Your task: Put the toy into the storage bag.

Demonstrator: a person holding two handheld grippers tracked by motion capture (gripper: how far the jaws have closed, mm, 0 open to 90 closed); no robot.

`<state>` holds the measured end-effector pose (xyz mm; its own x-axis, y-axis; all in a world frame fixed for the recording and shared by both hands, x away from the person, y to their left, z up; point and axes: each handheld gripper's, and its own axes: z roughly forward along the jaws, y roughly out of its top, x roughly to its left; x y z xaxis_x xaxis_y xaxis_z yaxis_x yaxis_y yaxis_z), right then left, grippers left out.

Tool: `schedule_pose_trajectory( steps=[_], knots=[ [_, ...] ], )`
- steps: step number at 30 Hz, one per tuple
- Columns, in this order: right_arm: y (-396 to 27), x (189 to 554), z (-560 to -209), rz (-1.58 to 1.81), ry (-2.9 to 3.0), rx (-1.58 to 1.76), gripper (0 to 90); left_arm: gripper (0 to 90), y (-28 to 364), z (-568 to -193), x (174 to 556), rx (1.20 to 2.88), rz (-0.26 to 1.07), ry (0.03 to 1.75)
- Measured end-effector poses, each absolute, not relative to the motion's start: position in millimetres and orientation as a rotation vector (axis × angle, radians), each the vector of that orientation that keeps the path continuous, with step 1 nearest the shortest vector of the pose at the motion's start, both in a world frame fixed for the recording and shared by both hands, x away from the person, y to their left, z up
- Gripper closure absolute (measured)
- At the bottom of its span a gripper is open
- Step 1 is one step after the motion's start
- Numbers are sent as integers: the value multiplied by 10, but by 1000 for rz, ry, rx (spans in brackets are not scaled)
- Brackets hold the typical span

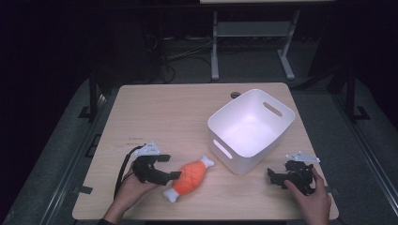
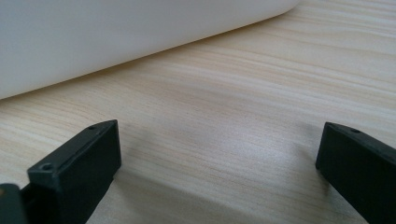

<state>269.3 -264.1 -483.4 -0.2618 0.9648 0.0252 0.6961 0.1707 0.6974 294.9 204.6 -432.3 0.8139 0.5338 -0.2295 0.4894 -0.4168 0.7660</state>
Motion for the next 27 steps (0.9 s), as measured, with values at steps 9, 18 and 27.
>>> schedule_pose_trajectory(
  steps=[9,18,27],
  knots=[
    [-2641,2693,-4834,847,2028,1567,0,144,1844,-4358,2997,2091,35,727],
    [-2641,2693,-4834,847,2028,1567,0,144,1694,-4436,3019,2113,18,711],
    [-2641,2693,-4834,847,2028,1567,0,139,1649,-4533,2997,2158,4,716]
  ],
)
